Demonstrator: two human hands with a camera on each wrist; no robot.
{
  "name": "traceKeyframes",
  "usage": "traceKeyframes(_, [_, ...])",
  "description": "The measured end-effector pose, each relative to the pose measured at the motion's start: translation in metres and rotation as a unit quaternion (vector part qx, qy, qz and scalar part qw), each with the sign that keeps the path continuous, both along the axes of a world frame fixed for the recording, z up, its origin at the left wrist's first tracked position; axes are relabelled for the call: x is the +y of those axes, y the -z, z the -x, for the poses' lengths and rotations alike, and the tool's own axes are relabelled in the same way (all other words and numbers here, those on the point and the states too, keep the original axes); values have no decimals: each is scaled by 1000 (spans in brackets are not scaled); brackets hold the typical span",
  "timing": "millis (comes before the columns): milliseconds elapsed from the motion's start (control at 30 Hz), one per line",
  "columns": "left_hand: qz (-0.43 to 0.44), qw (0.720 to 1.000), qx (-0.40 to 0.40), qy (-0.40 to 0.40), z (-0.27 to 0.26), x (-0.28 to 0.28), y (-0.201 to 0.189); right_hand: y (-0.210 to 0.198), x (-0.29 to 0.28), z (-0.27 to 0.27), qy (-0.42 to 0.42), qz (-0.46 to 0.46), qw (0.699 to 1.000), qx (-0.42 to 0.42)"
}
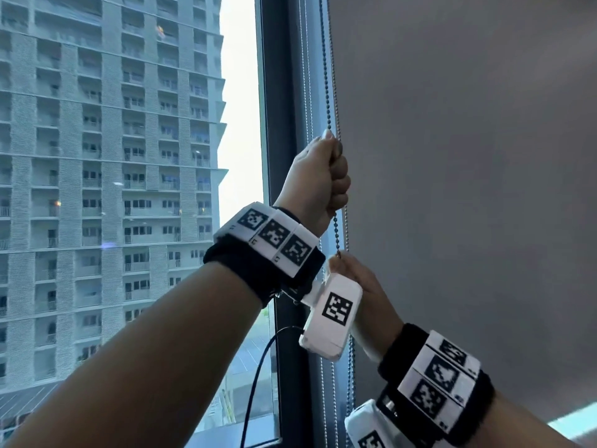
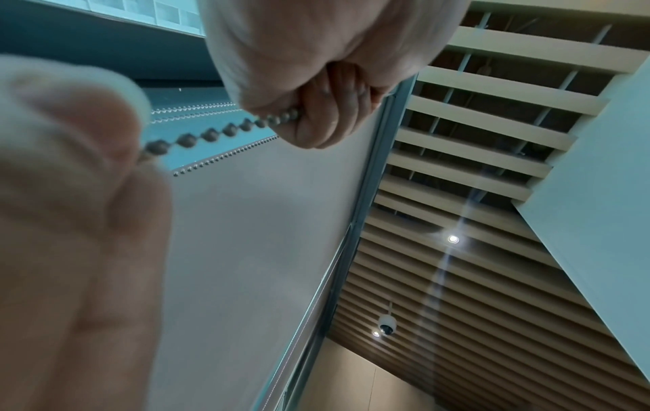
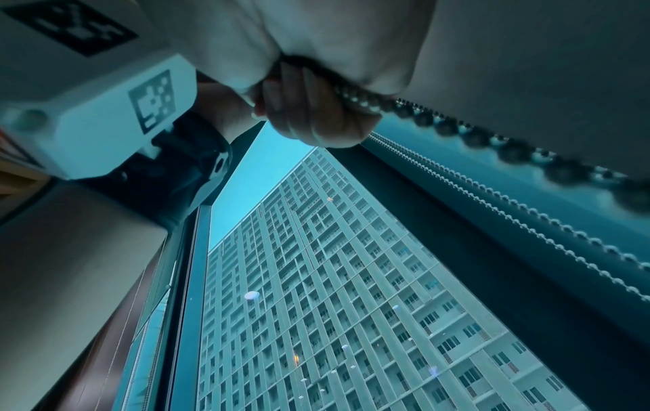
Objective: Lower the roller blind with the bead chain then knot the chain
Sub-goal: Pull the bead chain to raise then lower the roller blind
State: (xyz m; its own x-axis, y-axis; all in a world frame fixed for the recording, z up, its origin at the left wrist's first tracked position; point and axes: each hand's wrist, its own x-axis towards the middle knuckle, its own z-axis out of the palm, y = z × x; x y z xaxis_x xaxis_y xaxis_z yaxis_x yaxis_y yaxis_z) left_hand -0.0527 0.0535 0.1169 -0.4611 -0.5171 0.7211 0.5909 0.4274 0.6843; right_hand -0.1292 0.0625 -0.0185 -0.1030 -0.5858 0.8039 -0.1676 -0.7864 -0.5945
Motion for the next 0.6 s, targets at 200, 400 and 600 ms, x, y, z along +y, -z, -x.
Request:
traceKeyframes(200, [13, 1000, 0, -2, -3, 2, 7, 4, 2, -6, -15, -19, 1000, 2])
traceKeyframes(400, [39, 998, -25, -43, -12, -10, 6, 12, 1, -7, -5, -40, 999, 12])
traceKeyframes(600, [64, 986, -73, -135, -8, -35, 48, 28, -13, 0, 43, -45, 998, 31])
